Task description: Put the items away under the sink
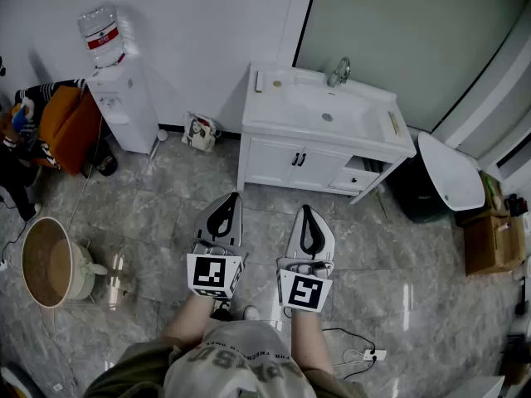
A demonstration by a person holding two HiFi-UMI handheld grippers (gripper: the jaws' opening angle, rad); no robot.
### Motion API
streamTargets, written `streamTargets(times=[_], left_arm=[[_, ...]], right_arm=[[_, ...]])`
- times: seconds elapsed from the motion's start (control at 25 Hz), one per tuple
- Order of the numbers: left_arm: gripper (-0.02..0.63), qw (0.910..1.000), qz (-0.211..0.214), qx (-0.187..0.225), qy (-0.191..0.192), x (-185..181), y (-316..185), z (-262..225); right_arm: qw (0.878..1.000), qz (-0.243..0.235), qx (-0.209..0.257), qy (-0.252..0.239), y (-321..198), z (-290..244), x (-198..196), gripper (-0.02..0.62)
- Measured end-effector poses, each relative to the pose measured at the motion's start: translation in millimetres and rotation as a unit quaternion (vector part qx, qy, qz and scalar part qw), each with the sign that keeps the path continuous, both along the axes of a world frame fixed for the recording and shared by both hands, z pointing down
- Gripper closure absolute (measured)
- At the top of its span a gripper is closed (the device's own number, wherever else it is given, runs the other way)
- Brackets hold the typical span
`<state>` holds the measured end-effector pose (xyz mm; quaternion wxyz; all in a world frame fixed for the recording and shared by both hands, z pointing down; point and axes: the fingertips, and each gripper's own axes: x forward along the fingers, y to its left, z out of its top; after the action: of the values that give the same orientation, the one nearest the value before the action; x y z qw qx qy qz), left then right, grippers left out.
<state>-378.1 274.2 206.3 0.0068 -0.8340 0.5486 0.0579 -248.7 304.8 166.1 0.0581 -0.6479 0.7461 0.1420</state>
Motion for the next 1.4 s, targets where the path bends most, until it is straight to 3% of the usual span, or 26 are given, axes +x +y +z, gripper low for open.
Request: streamTargets(times=[0.84, 1.04, 1.08, 1.12, 1.2, 1.36, 1.4], left_arm=[[0.596, 0.9999, 0.014, -0.009, -0.001, -12.7, -32.8, 3.5], [0.594, 0.9993, 0.033, -0.018, 0.005, -24.7, -43.8, 3.7], [0.594, 0.9990, 0.039, -0.019, 0.006, -26.9, -45.5, 3.7], [0.571, 0.9987, 0.046, -0.020, 0.006, -29.0, -46.8, 3.9], [0.432, 0.9978, 0.062, -0.024, 0.009, -33.1, -49.4, 5.5], [0.310, 0.9958, 0.082, -0.039, 0.011, -42.2, -56.0, 11.5], [0.294, 0.9954, 0.086, -0.042, 0.010, -43.3, -58.5, 13.1]], right_arm=[[1.000, 0.006, -0.009, -0.005, -28.1, 3.1, -12.3, 0.597], [0.999, -0.005, -0.048, -0.007, -36.8, 22.6, -13.0, 0.594], [0.999, -0.004, -0.054, -0.009, -38.9, 25.9, -12.8, 0.541], [0.998, -0.001, -0.056, -0.015, -40.5, 27.8, -12.6, 0.508], [0.998, 0.005, -0.058, -0.022, -42.6, 30.1, -13.3, 0.395], [0.998, 0.007, -0.064, -0.010, -44.9, 35.5, -21.0, 0.364], [0.998, 0.006, -0.066, -0.006, -46.5, 37.0, -23.3, 0.323]])
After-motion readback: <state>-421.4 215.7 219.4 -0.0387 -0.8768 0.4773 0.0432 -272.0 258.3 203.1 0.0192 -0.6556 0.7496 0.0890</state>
